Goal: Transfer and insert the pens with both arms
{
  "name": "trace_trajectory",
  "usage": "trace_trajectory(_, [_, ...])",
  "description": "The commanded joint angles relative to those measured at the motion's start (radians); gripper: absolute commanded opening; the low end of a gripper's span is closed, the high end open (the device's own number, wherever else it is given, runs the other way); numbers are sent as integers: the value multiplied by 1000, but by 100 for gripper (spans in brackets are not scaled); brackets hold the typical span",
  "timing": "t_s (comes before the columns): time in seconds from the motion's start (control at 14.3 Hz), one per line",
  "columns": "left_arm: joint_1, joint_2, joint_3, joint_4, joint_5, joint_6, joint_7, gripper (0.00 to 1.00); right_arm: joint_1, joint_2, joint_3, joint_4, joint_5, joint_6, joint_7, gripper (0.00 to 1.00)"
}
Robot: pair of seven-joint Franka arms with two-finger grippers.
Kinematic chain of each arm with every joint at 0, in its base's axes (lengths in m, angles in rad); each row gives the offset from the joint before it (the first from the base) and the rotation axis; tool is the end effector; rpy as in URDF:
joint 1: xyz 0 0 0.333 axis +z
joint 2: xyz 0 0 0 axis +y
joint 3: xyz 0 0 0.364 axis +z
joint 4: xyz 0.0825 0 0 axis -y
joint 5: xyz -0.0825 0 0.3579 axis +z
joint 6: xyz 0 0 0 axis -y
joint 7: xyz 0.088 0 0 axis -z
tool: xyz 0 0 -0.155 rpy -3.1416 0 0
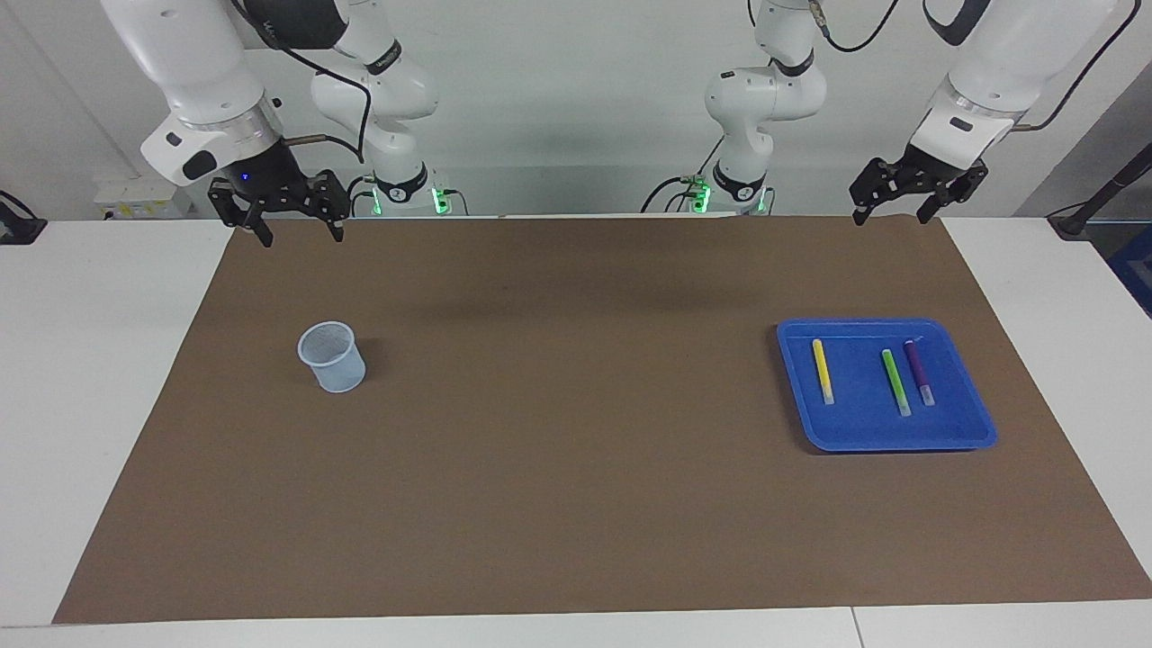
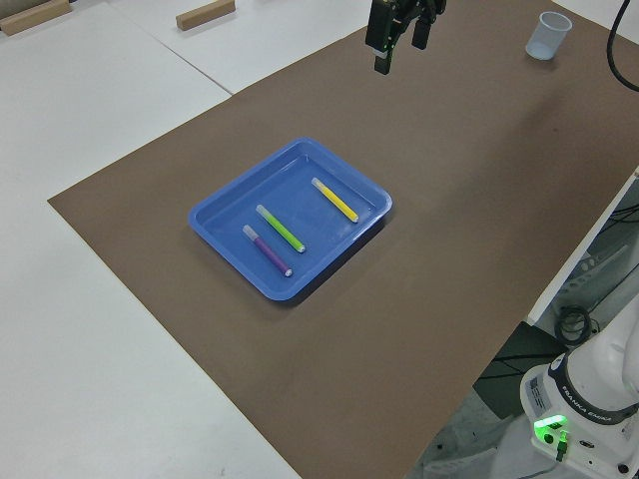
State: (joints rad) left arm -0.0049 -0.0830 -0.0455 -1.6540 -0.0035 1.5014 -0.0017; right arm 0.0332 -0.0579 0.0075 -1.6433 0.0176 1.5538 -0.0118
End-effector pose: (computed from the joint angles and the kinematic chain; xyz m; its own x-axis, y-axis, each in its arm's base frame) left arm 0.4863 -0.0261 0.6242 0.9964 -0.0484 -0.0696 -0.0485 -0.9988 -0.0004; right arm 0.5029 0.0234 0.6207 0.9981 0.0527 -0.0314 0.0522 -0.9985 -0.0175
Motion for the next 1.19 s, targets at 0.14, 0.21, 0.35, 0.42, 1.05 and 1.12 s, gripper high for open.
trace_trajectory(0.14, [8, -58, -4, -133, 14, 92, 14, 100, -6, -19, 12, -13, 11, -12, 4, 100])
trace_trajectory(0.21, [8, -58, -4, -148, 13, 109, 14, 100, -6, -26, 12, -19, 12, -23, 0, 100])
trace_trajectory(0.35, [9, -60, -2, -187, 13, 155, 17, 100, -6, -33, 12, -32, 13, -41, -33, 100])
trace_trajectory(0.42, [9, -60, -2, -200, 13, 172, 17, 100, -7, -52, 11, -73, 36, -28, -36, 100])
trace_trajectory(1.05, [43, -18, -2, -332, 13, 382, 45, 100, -15, -85, 11, -174, 71, 115, -25, 100])
trace_trajectory(1.12, [45, -5, -1, -333, 13, 398, 54, 100, -18, -83, 11, -171, 79, 118, -19, 100])
